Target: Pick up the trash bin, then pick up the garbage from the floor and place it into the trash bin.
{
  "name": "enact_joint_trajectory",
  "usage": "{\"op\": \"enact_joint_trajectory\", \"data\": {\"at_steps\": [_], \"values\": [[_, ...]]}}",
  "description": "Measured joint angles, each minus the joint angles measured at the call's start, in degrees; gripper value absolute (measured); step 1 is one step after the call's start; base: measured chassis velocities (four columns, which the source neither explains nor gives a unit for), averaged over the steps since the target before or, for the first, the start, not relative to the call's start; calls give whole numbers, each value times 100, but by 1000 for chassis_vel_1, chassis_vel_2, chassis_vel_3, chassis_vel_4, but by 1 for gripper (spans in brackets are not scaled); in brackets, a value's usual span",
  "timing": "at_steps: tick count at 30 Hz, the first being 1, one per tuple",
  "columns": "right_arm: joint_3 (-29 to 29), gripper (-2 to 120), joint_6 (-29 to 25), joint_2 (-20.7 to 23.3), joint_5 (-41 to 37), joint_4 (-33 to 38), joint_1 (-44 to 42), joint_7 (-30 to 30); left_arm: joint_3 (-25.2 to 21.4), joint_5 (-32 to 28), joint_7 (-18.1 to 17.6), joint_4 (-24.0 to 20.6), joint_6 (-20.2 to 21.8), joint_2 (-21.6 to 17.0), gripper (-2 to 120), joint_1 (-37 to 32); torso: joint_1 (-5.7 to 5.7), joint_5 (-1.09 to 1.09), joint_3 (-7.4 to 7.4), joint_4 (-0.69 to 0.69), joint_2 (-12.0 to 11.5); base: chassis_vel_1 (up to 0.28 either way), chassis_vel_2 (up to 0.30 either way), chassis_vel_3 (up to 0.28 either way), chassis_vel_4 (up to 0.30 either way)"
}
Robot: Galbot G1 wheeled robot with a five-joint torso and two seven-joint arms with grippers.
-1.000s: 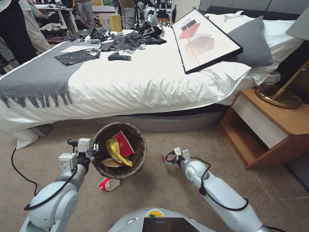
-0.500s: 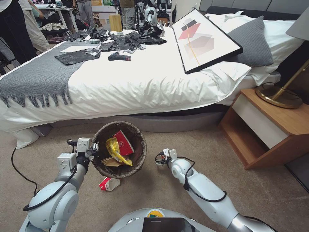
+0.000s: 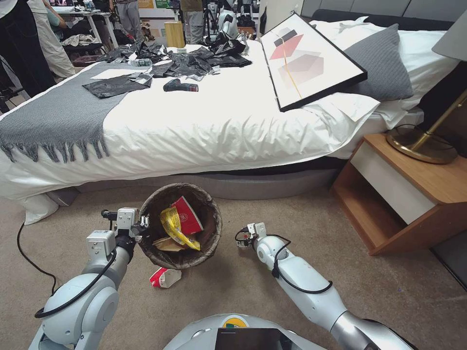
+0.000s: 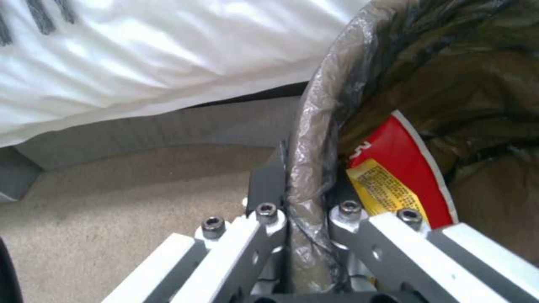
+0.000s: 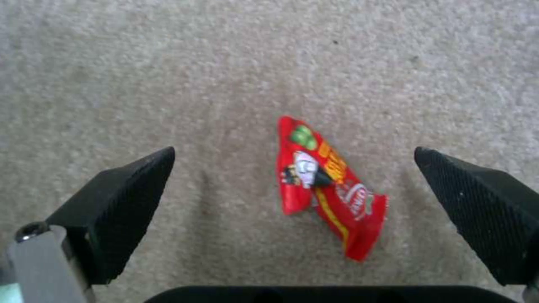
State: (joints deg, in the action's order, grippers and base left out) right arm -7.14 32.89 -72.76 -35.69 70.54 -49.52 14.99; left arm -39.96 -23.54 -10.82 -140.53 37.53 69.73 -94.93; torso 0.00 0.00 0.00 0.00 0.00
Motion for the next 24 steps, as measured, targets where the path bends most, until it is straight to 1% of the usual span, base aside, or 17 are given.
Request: {"op": "enact_joint_trajectory", "data": {"at_steps": [6,24], "values": [[35,100,-46,16,45,-82,0,-39,0,-4,2,4,-1,-5,3,3,0,0,0,0,0,0,0,0,0],[51,100,-112,-124,293,-480,109,-58,-2,3,-1,-37,-1,26,3,-35,0,1,0,0,0,0,0,0,0]]}}
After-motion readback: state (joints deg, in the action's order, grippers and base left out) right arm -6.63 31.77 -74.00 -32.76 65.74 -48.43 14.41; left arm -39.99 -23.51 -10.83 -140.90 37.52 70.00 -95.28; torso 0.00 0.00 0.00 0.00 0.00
